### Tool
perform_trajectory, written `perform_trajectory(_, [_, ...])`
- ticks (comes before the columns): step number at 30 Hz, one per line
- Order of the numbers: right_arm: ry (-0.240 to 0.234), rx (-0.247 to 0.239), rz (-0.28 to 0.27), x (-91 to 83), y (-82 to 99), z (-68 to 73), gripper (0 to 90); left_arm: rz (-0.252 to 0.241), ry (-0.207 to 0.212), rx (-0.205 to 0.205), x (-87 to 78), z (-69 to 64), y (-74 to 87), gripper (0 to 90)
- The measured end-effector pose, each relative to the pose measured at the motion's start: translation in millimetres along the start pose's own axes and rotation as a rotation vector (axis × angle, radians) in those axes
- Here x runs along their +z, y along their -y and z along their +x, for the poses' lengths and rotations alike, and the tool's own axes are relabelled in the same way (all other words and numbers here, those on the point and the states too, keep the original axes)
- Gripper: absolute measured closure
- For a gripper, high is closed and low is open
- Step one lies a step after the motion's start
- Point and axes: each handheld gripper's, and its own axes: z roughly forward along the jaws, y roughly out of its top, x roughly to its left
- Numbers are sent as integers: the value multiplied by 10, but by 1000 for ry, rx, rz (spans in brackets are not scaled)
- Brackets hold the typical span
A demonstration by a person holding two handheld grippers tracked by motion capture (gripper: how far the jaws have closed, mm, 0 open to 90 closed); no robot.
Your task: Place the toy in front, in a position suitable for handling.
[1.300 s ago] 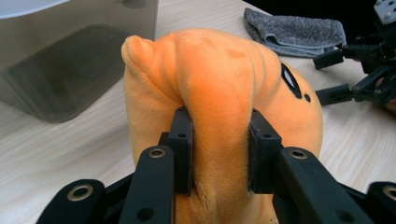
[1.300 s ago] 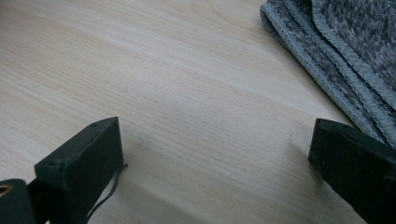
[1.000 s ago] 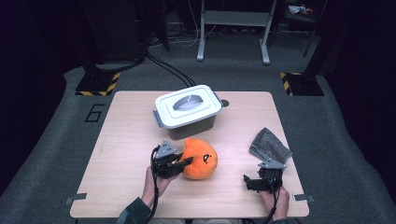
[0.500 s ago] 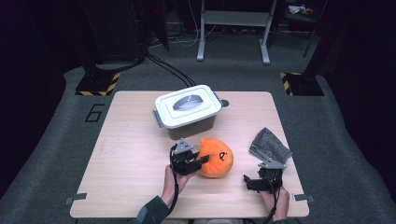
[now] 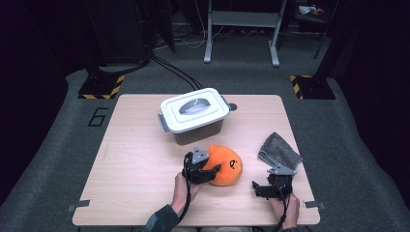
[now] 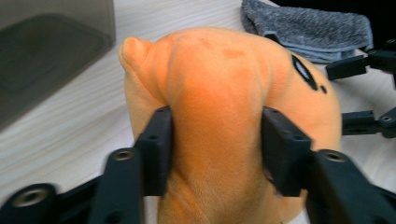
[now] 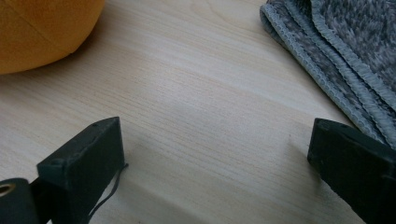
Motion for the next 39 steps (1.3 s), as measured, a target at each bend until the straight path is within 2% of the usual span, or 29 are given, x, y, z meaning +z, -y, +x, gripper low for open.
perform_trajectory(8, [0, -3, -1, 1, 0, -3, 28, 2, 37, 37, -69, 55, -23, 296])
perform_trajectory(14, [0, -2, -2, 1, 1, -3, 28, -9, 76, 48, -244, 126, -13, 269])
perform_trajectory(16, [0, 4, -3, 1, 0, 2, 28, -13, 75, 56, -311, 174, 3, 266])
perform_trajectory(17, [1, -3, -1, 0, 1, -4, 28, -22, 86, 46, -343, 201, 21, 266])
perform_trajectory(19, [1, 2, -5, 3, -1, 1, 28, -13, 86, 43, -396, 262, 57, 268])
perform_trajectory(20, [2, 2, -5, 3, -1, 1, 28, -10, 98, 44, -417, 288, 78, 271])
perform_trajectory(21, [2, 1, -3, 2, 0, 0, 27, -2, 92, 50, -428, 304, 100, 281])
perform_trajectory(23, [4, 2, -1, 1, -1, -1, 27, 4, 117, 53, -447, 334, 140, 291])
perform_trajectory(25, [4, 5, -1, 1, -2, -1, 27, 19, 116, 62, -441, 339, 171, 318])
perform_trajectory(26, [4, 5, 0, 1, -2, -1, 27, 20, 129, 65, -430, 334, 189, 331])
perform_trajectory(30, [4, 3, -1, 1, -1, -1, 27, 41, 121, 101, -357, 314, 227, 394])
perform_trajectory(34, [4, 0, -1, 0, 0, -2, 28, 58, 112, 103, -290, 303, 251, 503])
perform_trajectory(39, [4, 2, -1, 0, -1, -1, 28, 53, 93, 101, -263, 283, 274, 622])
